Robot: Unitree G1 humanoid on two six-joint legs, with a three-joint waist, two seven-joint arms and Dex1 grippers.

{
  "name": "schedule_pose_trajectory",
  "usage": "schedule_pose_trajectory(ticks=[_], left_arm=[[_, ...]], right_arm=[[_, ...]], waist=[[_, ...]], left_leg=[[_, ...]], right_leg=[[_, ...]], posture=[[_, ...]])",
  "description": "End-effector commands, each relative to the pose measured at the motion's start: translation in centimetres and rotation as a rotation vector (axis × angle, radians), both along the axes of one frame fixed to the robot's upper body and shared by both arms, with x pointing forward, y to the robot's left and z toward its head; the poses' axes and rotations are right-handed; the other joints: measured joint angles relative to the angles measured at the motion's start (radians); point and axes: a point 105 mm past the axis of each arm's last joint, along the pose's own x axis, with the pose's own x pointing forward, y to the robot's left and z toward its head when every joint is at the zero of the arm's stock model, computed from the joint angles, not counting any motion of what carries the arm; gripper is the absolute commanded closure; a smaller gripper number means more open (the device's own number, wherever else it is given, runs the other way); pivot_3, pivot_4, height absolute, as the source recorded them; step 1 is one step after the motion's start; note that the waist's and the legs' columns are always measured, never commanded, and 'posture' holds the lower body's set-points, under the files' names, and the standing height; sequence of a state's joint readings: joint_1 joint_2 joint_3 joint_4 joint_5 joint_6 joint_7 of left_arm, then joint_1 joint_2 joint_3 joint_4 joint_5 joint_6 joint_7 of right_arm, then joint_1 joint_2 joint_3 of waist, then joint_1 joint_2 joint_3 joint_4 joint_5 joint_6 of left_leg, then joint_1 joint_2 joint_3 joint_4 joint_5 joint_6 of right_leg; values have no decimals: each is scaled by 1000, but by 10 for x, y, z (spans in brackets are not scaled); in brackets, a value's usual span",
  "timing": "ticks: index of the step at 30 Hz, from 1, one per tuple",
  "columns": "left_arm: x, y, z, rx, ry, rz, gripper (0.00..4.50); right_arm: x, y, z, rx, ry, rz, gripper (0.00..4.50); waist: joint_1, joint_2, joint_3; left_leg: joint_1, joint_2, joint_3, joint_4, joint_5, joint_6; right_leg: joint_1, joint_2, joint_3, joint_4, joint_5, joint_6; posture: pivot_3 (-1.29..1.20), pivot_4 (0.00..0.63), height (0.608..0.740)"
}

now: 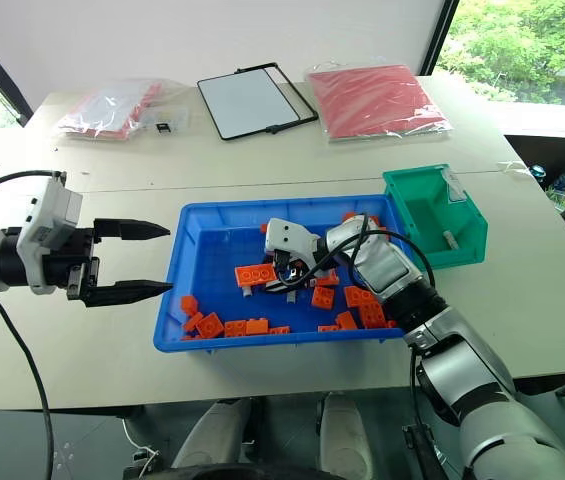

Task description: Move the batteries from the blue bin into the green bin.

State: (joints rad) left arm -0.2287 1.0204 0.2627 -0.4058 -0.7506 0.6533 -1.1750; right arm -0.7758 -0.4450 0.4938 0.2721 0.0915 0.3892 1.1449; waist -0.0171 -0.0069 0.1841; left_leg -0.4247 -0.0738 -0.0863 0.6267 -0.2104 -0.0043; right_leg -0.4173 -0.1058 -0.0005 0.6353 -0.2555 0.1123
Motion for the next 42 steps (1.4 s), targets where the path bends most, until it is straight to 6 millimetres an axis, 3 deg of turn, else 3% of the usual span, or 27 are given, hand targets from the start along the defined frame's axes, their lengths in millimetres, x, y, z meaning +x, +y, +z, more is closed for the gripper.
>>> schedule_pose_trajectory(ticks=[1,5,11,15,17,19,22,27,31,42], left_arm=[[-2,1,11,-4,-47,5,0],[2,2,11,-8,-52,9,0],[7,-2,14,-19,-69,3,0],[9,-5,17,-26,-75,0,0],[9,-6,17,-28,-76,0,0],[8,-6,17,-30,-75,1,0],[6,-6,14,-32,-61,4,0],[5,-7,12,-30,-41,-8,0],[10,-8,11,-27,-34,-19,0],[16,-10,17,-21,-38,-48,0]], right_arm=[[2,8,20,59,-40,19,3307],[8,27,40,153,-59,-5,3309],[30,56,32,174,-112,-146,3309],[39,62,29,155,-171,-224,1463],[39,57,41,182,-171,-275,391],[35,49,54,210,-166,-318,391],[5,20,76,306,-44,-422,391],[-28,-6,57,245,85,-515,391],[-49,1,42,235,230,-501,391],[-38,24,17,209,288,-528,391]], waist=[[0,0,0],[-3,0,0],[-3,0,0],[-1,0,0],[-1,0,0],[-1,0,0],[4,0,0],[2,0,0],[-5,0,0],[-1,0,0]], left_leg=[[0,0,0,0,0,0],[0,1,0,0,0,0],[0,2,1,0,1,-3],[0,1,0,0,2,-5],[0,1,0,0,2,-5],[-1,1,0,0,2,-5],[-1,1,0,-1,2,-5],[-1,1,0,0,2,-4],[-1,3,0,-1,2,-4],[-1,2,1,0,2,-4]], right_leg=[[0,0,0,0,0,0],[-1,1,1,1,1,-1],[-7,2,2,11,1,-1],[-8,2,3,12,1,-1],[-8,2,3,12,1,-1],[-9,2,3,13,1,-1],[-10,2,3,13,1,-1],[-9,2,3,13,0,-1],[-9,3,3,13,0,-2],[-9,3,3,14,0,-2]], posture=[[0,150,735],[0,150,735],[0,150,735],[0,150,735],[0,150,735],[0,150,735],[0,150,735],[0,150,735],[0,150,735],[0,150,735]])
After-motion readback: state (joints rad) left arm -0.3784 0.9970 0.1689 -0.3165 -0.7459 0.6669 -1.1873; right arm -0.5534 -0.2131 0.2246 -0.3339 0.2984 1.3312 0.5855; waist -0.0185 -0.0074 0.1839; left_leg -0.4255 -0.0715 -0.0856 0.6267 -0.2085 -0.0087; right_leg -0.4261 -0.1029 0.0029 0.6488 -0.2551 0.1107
